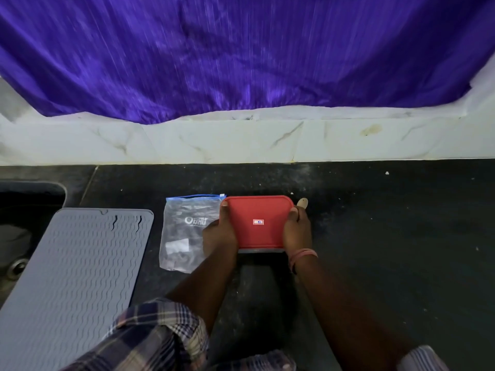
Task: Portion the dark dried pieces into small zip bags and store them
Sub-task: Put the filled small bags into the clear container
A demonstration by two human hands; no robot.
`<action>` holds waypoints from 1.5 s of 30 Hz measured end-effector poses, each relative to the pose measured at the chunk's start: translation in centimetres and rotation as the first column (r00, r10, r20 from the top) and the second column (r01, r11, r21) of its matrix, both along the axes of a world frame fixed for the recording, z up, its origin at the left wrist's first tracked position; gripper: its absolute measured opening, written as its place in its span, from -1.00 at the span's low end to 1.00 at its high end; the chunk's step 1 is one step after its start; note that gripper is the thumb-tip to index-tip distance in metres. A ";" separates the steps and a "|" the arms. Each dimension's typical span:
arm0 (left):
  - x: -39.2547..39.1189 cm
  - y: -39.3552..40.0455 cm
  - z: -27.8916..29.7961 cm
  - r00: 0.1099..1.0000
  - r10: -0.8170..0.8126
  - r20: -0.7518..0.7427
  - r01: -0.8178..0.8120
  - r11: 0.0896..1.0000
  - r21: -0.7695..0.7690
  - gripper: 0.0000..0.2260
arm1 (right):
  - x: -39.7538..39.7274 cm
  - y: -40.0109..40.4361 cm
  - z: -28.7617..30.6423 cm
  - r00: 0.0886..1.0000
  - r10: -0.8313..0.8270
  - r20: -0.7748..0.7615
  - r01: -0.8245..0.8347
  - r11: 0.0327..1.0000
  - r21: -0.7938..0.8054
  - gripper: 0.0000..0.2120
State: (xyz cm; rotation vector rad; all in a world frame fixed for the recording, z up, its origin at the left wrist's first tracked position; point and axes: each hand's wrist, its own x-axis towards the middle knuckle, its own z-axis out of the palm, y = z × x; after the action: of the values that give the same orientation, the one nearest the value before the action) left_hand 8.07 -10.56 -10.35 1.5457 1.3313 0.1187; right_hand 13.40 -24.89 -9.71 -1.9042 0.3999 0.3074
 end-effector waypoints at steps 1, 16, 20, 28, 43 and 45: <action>0.0 -0.1 -0.1 1.000 0.004 0.000 -0.004 1.000 0.018 -0.25 | -0.2 0.1 0.1 1.000 0.002 0.009 -0.002 1.000 -0.009 -0.56; 0.1 -0.2 -0.1 1.000 0.004 -0.027 -0.003 0.997 0.072 -0.31 | 3.2 -0.1 -0.7 0.997 -0.045 -0.064 0.050 0.996 0.076 -0.48; 0.1 -0.2 -0.1 0.999 -0.006 -0.031 0.007 0.999 0.054 -0.32 | 2.7 -0.1 -0.2 1.000 -0.004 -0.021 0.004 1.000 -0.004 -0.53; -0.3 -0.5 1.0 1.000 0.018 0.003 -0.018 1.000 0.007 -0.21 | 2.8 0.1 0.6 1.000 0.014 -0.023 -0.015 0.998 -0.061 -0.61; 4.0 1.6 3.9 0.963 -0.271 0.001 0.268 0.954 0.135 -0.65 | 5.2 0.4 2.0 1.000 -0.025 -0.010 0.025 0.999 0.022 -0.71; 4.1 2.0 2.9 0.961 -0.276 0.022 0.271 0.956 0.115 -0.61 | 5.1 0.5 1.9 1.000 -0.015 0.015 0.014 1.000 0.012 -0.72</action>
State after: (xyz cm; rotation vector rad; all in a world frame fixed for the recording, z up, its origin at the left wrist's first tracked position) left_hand 12.17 -8.52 -7.50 1.7986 1.0834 0.0486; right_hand 18.54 -24.36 -7.76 -1.8898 0.4008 0.2851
